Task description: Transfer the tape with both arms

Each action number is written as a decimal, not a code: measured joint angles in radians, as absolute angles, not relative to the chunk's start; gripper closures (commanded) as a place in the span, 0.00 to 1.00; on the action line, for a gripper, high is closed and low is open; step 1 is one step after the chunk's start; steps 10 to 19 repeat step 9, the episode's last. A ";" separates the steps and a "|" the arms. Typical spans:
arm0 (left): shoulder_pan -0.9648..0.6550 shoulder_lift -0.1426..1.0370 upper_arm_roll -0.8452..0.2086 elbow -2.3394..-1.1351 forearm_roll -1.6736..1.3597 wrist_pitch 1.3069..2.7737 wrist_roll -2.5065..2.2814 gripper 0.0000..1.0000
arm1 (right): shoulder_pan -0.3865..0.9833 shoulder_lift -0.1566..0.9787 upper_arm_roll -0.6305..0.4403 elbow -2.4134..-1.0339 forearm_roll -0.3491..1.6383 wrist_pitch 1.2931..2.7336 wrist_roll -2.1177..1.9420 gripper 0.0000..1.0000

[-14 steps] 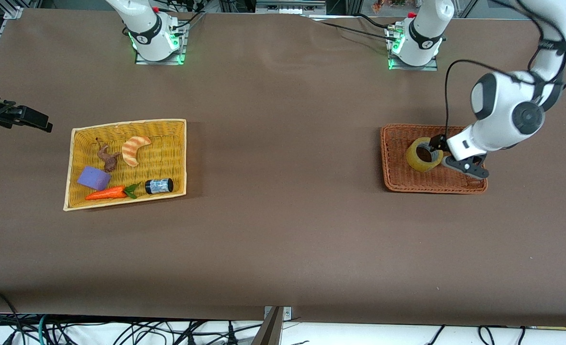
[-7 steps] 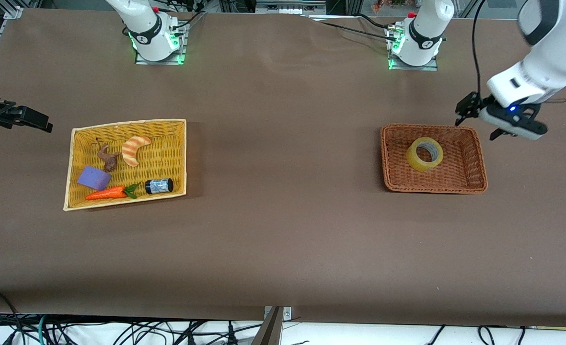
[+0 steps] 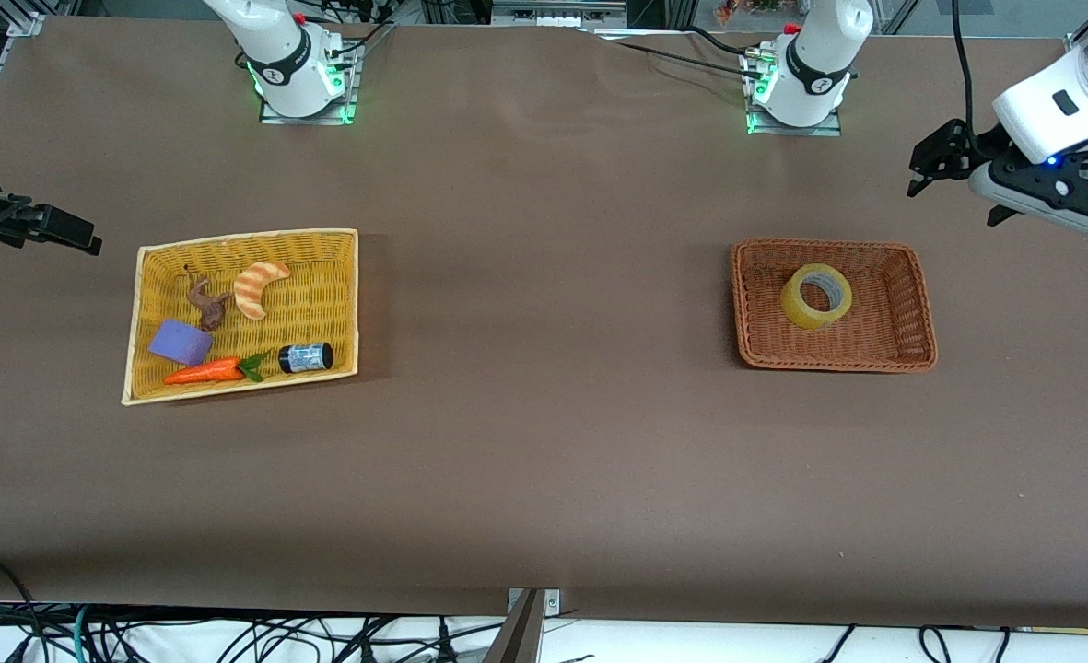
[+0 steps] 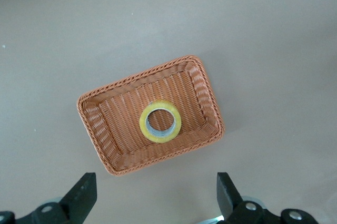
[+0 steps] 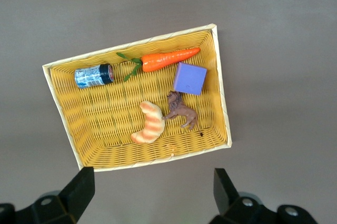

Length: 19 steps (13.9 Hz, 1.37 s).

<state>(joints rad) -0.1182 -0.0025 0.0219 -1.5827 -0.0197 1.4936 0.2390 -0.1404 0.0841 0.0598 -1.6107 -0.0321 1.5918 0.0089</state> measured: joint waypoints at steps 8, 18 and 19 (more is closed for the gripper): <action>-0.110 0.116 0.021 -1.478 -0.020 1.446 0.153 0.00 | -0.141 0.084 0.060 -1.611 -0.029 1.592 0.009 0.00; -0.110 0.112 0.021 -1.484 -0.020 1.445 0.143 0.00 | -0.141 0.084 0.060 -1.611 -0.028 1.592 0.009 0.00; -0.110 0.112 0.021 -1.484 -0.020 1.445 0.143 0.00 | -0.141 0.084 0.060 -1.611 -0.028 1.592 0.009 0.00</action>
